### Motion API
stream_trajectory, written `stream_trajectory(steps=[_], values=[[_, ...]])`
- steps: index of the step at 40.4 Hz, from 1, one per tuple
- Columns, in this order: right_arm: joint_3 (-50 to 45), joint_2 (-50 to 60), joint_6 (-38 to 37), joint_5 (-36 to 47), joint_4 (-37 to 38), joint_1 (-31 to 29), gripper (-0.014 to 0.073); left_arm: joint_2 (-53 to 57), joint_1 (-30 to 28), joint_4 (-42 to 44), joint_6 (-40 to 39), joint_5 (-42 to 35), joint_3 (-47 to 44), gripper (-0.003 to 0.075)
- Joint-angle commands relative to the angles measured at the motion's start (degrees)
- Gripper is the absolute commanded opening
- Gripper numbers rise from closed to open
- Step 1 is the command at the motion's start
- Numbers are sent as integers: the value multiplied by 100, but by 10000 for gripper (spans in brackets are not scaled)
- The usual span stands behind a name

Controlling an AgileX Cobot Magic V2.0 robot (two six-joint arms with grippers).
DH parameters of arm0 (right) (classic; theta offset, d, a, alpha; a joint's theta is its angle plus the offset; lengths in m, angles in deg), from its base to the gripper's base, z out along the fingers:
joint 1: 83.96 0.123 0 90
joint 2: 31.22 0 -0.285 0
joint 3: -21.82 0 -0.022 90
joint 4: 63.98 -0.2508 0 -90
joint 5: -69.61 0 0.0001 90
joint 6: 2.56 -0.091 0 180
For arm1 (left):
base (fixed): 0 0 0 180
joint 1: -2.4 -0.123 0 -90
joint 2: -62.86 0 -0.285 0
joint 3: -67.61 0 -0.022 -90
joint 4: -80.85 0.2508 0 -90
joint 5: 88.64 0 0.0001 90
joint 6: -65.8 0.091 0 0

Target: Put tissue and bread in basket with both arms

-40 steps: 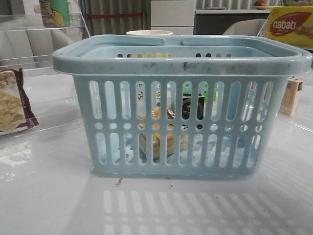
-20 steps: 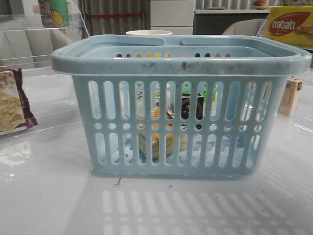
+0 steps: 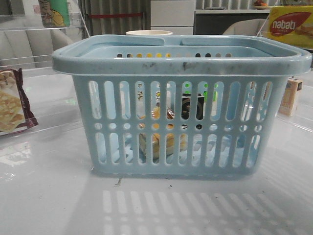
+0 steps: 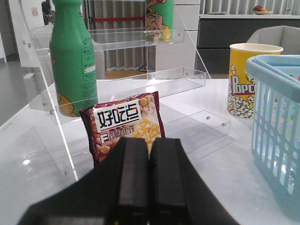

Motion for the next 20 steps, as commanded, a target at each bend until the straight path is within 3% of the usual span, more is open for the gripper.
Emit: stream_trajectory(steps=[1,20], values=[[139,33,28,379,58,12,76,98,67,464,-496,-577,8,91],[139,33,28,379,58,12,76,98,67,611,-750,-586,8,91]])
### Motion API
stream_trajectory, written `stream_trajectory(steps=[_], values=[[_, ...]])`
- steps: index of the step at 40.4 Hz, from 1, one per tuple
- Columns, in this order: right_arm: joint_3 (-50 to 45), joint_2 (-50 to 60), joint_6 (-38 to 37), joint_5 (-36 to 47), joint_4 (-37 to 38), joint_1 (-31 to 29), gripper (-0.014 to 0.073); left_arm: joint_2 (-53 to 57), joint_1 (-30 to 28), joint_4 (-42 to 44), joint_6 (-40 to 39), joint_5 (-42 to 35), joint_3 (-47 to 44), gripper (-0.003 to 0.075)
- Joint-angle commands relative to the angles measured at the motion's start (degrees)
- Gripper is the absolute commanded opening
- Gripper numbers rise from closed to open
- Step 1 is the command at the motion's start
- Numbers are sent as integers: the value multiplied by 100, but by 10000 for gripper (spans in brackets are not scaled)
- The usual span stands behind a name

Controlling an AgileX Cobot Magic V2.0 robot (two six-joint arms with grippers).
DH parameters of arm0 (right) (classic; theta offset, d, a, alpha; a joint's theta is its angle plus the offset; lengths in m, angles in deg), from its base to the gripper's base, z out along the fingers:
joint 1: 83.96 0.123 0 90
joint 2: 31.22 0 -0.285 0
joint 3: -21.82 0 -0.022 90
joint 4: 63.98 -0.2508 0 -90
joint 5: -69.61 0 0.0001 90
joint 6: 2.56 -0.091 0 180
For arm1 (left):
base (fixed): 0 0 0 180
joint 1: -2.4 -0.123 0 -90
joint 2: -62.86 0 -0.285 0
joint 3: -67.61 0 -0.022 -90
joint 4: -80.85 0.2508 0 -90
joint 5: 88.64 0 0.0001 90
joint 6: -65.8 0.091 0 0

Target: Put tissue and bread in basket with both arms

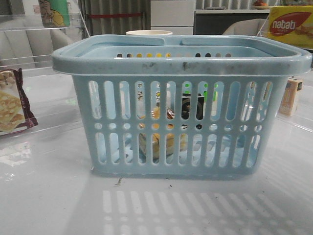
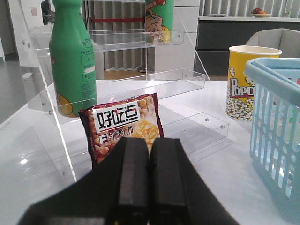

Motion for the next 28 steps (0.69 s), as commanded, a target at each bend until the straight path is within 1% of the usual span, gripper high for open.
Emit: stream_trajectory(steps=[1,20,23,28], values=[[139,33,28,383,58,12,76,98,34,3,-59,-577,8,91],[65,135,28,419,79,-5,76,98,34,3,-59,-577,8,91],[-128,372,47,581,224,-274,76,98,34,3,-59,-577,8,91],[-886,1131,47,1608,224,-1268,76,98,34,3,-59,-577,8,91]])
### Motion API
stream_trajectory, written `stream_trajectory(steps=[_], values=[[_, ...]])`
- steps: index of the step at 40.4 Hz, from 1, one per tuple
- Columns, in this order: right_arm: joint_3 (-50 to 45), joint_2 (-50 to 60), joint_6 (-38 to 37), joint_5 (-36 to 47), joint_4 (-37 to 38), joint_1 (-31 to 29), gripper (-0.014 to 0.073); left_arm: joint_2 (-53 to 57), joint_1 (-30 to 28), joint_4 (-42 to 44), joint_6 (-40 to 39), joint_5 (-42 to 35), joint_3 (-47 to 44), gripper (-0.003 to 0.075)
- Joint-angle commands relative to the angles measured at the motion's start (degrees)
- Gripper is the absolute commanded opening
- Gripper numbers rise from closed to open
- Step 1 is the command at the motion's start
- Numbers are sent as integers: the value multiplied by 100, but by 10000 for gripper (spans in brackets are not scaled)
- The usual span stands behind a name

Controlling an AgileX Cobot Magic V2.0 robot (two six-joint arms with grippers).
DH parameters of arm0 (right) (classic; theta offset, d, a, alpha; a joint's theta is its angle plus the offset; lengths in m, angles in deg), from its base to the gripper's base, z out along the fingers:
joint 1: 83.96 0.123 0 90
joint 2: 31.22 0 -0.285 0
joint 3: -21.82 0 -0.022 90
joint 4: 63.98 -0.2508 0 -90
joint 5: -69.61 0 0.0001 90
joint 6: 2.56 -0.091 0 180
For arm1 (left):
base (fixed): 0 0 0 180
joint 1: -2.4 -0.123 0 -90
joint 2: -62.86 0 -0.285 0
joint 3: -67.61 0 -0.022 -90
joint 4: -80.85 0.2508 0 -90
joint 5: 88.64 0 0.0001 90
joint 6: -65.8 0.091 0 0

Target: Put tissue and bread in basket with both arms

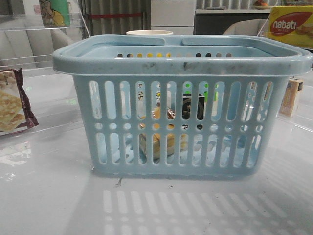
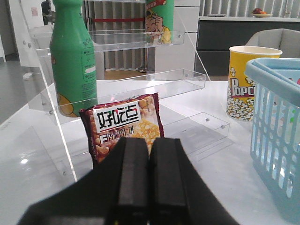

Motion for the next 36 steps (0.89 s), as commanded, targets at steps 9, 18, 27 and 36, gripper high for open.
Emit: stream_trajectory(steps=[9,18,27,36], values=[[-1781,2050,47,2361,86,-1648,76,98,34,3,-59,-577,8,91],[-3154,3180,42,3229,86,-1802,76,98,34,3,-59,-577,8,91],[-4039,3588,18,4181,-49,-1802,76,98,34,3,-59,-577,8,91],[-4033,3583,7,4205,-142,-1802,76,98,34,3,-59,-577,8,91]])
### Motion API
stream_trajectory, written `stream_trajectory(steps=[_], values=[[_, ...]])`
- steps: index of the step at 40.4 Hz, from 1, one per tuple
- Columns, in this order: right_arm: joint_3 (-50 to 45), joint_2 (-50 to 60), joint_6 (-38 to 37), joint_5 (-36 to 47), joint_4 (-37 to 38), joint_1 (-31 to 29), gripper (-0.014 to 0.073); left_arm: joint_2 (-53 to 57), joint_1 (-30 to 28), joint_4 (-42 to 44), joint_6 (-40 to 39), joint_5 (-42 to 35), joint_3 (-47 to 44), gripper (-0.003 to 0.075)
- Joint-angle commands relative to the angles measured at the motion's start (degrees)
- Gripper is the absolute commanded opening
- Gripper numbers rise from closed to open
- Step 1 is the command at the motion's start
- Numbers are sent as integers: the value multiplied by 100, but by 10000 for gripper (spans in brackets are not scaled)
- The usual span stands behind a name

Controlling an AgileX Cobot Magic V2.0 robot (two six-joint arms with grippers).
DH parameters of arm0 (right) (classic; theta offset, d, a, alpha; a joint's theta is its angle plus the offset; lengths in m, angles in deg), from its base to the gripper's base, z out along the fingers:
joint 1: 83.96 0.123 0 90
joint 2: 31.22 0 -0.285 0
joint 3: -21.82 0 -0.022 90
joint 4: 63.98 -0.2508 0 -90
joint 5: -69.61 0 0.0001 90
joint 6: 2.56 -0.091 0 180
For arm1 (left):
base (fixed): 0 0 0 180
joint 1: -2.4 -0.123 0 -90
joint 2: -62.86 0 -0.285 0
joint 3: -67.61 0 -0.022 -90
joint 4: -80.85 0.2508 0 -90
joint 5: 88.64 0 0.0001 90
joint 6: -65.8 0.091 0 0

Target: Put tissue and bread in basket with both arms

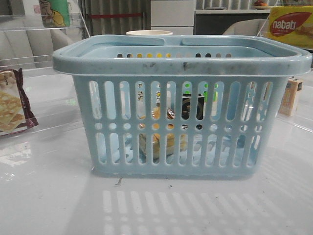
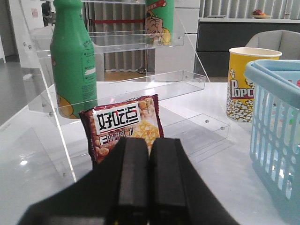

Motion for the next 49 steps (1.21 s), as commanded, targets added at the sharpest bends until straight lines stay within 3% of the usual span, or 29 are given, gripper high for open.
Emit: stream_trajectory(steps=[1,10,18,49], values=[[-7,104,3,555,-18,-34,76,98,34,3,-59,-543,8,91],[-7,104,-25,559,-13,-34,76,98,34,3,-59,-543,8,91],[-7,104,-798,730,384,-34,76,98,34,3,-59,-543,8,91],[-7,104,-769,730,405,-34,76,98,34,3,-59,-543,8,91]])
